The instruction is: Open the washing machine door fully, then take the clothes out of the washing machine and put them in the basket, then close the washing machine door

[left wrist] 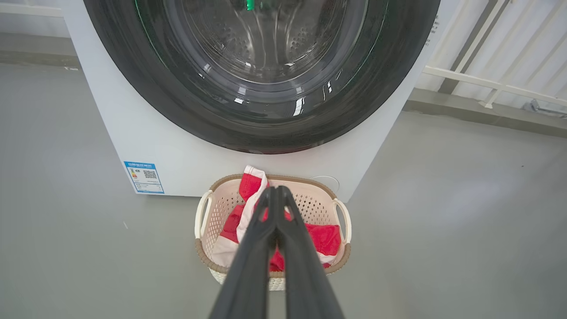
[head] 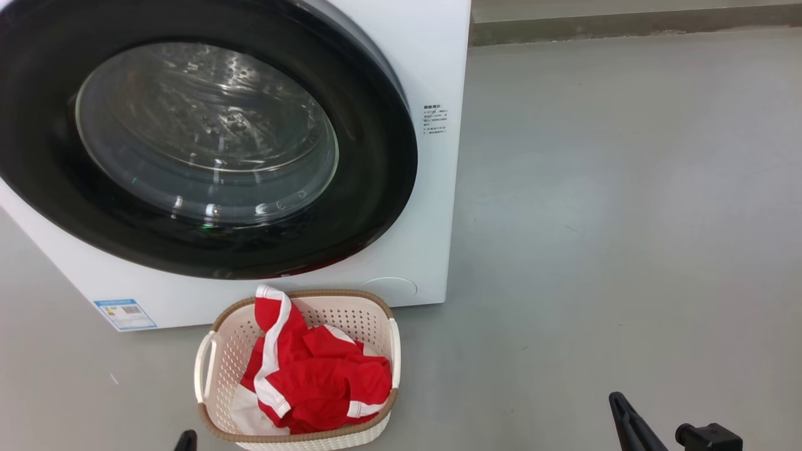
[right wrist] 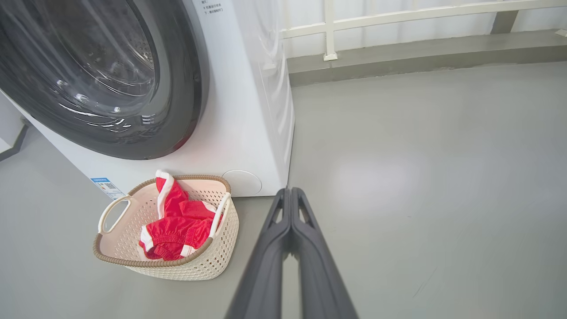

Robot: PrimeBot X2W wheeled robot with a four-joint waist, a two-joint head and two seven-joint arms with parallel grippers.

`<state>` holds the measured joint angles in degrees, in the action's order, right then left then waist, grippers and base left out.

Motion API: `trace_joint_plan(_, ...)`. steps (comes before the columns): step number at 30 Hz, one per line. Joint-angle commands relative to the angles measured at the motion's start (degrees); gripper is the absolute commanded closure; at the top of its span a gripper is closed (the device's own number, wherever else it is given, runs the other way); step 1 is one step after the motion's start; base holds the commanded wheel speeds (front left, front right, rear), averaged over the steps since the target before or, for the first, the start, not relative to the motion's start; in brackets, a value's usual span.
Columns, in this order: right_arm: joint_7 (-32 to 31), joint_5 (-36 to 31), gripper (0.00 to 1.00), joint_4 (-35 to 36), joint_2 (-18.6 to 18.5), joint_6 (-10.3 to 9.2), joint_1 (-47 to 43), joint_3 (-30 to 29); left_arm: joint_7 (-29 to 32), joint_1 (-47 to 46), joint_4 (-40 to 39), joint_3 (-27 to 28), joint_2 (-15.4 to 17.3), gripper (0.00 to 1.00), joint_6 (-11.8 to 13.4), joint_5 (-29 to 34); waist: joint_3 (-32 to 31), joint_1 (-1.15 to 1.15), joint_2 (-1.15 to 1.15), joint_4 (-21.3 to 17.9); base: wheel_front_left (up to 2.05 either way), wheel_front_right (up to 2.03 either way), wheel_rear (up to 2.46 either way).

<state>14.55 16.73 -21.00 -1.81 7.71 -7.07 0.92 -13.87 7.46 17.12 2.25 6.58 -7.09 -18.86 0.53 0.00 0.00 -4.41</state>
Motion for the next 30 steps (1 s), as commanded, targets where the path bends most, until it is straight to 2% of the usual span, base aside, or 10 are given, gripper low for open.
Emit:
trace_joint_plan(1,-0.29,1.47,1.0,1.11,-0.47,0.0,0.26,-0.08,0.2,-0.25,-1.05,0.41,0.68,1.0,-0.01,-1.28,-0.01,0.01,0.0,0.05,0.0,0.0,0.0)
trace_joint_plan(5,-0.88,3.98,1.0,1.38,-0.57,-0.01,0.6,-0.22,0.87,-0.63,-1.18,0.53,0.54,1.0,-0.02,-3.63,-0.15,0.13,0.0,0.21,0.0,0.0,0.0)
trace_joint_plan(10,-1.62,7.11,1.0,1.58,-0.69,-0.02,1.12,-0.39,1.67,-1.18,-1.22,0.67,0.36,1.0,-0.04,-6.56,-0.07,0.01,0.0,0.38,0.0,0.0,0.0)
trace_joint_plan(30,-4.54,18.84,1.0,2.47,-1.05,-0.05,3.17,-1.17,4.78,-3.31,-1.49,1.26,-0.32,1.0,-0.1,-17.69,-0.09,0.0,0.0,1.06,0.0,0.0,0.0)
